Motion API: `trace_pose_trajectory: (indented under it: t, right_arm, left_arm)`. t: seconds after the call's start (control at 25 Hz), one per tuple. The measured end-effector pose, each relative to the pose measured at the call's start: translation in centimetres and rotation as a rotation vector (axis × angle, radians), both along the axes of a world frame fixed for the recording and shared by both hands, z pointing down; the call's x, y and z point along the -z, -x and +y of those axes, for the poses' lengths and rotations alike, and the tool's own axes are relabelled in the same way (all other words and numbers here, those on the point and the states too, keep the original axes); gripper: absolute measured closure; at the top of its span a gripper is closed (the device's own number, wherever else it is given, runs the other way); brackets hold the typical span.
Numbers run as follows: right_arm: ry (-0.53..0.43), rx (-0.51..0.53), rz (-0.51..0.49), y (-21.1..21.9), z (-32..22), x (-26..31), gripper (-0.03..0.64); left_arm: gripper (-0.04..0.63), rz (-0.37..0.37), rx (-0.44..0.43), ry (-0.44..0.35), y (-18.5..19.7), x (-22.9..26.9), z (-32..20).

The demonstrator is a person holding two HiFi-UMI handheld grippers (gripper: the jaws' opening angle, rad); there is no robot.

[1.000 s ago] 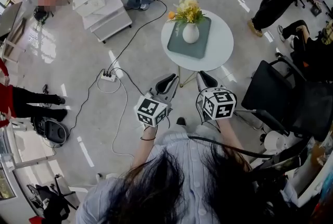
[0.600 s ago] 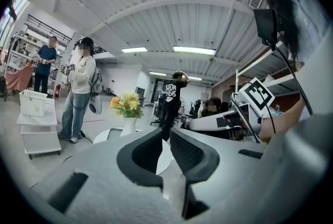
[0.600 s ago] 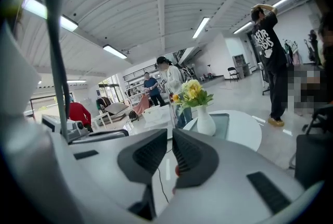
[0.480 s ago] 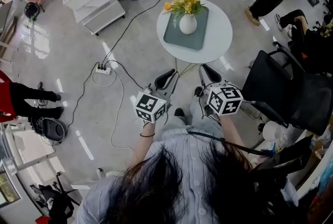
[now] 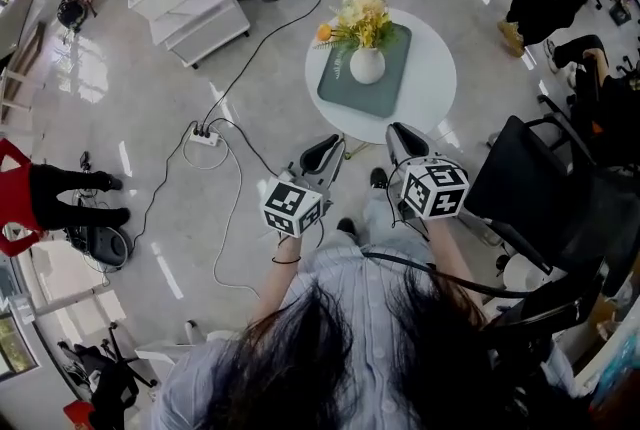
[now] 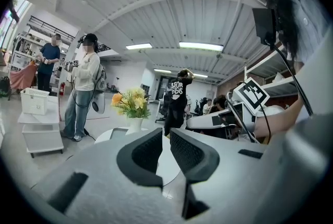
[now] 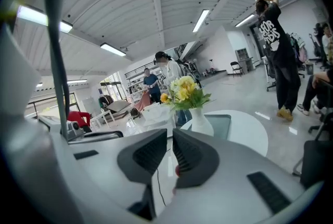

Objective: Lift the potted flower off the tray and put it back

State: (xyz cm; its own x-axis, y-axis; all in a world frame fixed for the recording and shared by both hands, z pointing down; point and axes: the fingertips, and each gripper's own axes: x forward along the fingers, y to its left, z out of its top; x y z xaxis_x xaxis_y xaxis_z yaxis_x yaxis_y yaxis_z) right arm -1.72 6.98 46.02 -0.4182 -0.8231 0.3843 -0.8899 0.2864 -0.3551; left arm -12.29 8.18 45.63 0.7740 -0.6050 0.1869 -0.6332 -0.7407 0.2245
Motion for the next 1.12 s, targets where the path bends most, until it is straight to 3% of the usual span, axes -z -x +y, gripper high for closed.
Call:
trace_pose_trajectory:
  t: [0.52, 0.68, 1.12]
  right_arm:
    - [0.019, 0.147, -0.009, -2.5, -9.6, -1.3, 0.56]
    - [0.009, 0.24, 0.003, -2.2, -11.1, -1.6, 0.56]
    - [0.022, 0.361, 0.043, -3.4, -14.3, -3.8, 0.557]
  left_arm:
    - [0.554, -0.017, 0.054, 0.042, -5.4, -0.9, -8.1]
    - [0.554, -0.044, 0.081, 0.055, -6.1, -0.9, -9.6]
    - [0.554, -0.08, 0.15, 0.055, -8.3, -0.9, -11.9]
